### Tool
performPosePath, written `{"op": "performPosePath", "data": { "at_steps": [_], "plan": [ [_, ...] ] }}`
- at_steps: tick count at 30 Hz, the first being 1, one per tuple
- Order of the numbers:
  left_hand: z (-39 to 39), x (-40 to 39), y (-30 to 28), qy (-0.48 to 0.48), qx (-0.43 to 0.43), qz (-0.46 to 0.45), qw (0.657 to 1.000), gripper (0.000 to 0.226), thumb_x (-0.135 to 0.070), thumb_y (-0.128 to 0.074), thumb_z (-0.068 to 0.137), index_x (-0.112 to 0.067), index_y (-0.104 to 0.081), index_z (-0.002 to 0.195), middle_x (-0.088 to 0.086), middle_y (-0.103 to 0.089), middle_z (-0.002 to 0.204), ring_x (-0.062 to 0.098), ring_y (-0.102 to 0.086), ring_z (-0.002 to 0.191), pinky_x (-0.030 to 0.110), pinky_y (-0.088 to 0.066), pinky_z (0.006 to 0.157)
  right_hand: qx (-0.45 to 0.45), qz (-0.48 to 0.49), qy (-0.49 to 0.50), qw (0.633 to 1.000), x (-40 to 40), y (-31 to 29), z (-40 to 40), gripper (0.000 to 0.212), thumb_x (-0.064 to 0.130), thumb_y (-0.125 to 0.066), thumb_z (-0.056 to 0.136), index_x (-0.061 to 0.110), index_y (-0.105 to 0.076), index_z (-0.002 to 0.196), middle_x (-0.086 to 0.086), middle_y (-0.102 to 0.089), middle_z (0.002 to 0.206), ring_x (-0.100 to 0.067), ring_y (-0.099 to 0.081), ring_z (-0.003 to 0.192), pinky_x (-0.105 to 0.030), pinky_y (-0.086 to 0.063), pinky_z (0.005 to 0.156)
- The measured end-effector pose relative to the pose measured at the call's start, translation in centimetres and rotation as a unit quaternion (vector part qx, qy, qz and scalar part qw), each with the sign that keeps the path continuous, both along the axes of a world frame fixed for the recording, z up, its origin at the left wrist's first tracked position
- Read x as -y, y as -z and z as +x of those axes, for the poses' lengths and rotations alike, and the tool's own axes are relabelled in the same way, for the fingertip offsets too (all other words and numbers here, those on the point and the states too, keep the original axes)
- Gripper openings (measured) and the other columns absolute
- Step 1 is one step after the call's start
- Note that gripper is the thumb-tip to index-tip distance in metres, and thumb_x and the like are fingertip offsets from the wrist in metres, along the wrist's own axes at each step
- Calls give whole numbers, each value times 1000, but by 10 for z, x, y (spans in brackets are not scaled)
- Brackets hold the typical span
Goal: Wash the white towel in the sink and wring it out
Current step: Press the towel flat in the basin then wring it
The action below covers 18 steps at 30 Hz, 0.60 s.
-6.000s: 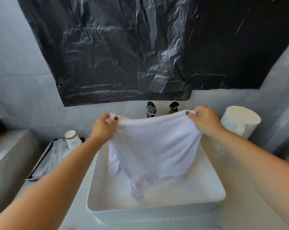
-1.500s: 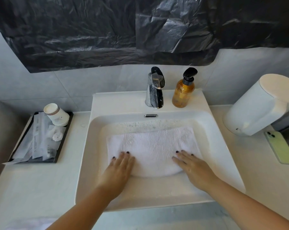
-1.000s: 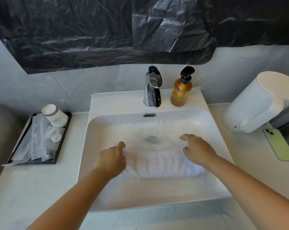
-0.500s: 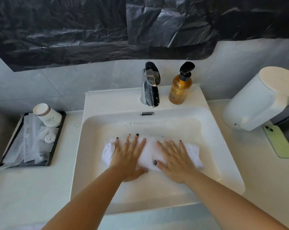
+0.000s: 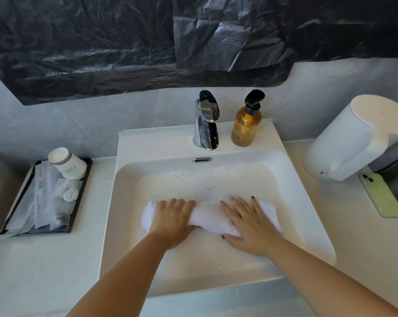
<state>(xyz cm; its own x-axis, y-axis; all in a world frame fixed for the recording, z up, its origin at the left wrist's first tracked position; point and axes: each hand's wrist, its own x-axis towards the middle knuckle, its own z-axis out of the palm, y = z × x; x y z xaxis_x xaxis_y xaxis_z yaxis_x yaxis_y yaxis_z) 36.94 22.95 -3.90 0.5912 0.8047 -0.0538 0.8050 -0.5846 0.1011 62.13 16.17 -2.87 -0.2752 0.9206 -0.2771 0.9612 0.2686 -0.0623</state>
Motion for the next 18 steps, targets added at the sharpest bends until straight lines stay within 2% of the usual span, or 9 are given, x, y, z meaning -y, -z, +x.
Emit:
{"op": "performPosePath", "data": {
  "at_steps": [2,4,6,10,12,15,16,18],
  "plan": [
    [1,1,-6,1,-12,-27,1000,60,-70,-32,82,-27,-56,117,-6,-66,95,21,-64,85,41,-50,78,4,-10,-27,1000,2,-2,9,88,60,-44,79,19,-24,153,-12,-34,155,-30,-34,143,-52,-27,114],
    [1,4,-12,-1,-34,-60,998,65,-74,-27,81,-29,-51,121,-8,-65,103,18,-62,94,38,-46,86,9,-13,-42,999,3,-2,16,87,54,-44,75,18,-26,152,-11,-36,154,-29,-35,142,-49,-30,112],
    [3,11,-17,-23,-32,-87,995,60,-75,-36,84,-30,-48,122,-9,-65,107,17,-60,98,37,-43,88,9,-22,-45,999,4,-2,20,85,50,-44,75,18,-26,152,-10,-36,154,-29,-36,141,-47,-32,113],
    [18,28,-27,-60,-81,-106,989,59,-61,-52,84,-25,-42,129,-3,-56,117,21,-55,108,41,-40,92,-7,-10,-19,1000,6,-3,7,91,36,-58,77,15,-17,155,-8,-29,156,-28,-28,143,-44,-19,118],
    [28,34,-30,-50,-94,-93,990,67,-52,-54,82,-22,-34,138,-1,-48,127,24,-49,114,44,-38,98,-15,-4,7,1000,2,-8,-5,91,32,-60,77,15,-15,155,-6,-34,150,-28,-34,137,-40,-23,115],
    [46,43,-32,-32,-89,-126,988,84,-46,-58,81,-20,-19,151,2,-36,144,27,-39,129,48,-30,110,-25,-4,10,1000,0,-17,-11,87,35,-61,80,17,-18,154,-3,-37,146,-26,-36,134,-36,-26,111],
    [50,45,-33,-43,-86,-138,986,85,-46,-59,82,-18,-19,152,3,-37,144,27,-40,128,46,-32,108,-18,-12,7,1000,3,-18,-8,88,39,-62,82,17,-17,154,-3,-34,148,-25,-33,136,-37,-23,113],
    [54,47,-36,-79,-73,-157,982,77,-47,-59,82,-16,-29,146,3,-46,136,25,-46,123,42,-36,103,21,-23,-2,1000,10,-21,3,94,45,-63,84,14,-10,155,-5,-25,155,-25,-21,145,-40,-11,119]
  ]
}}
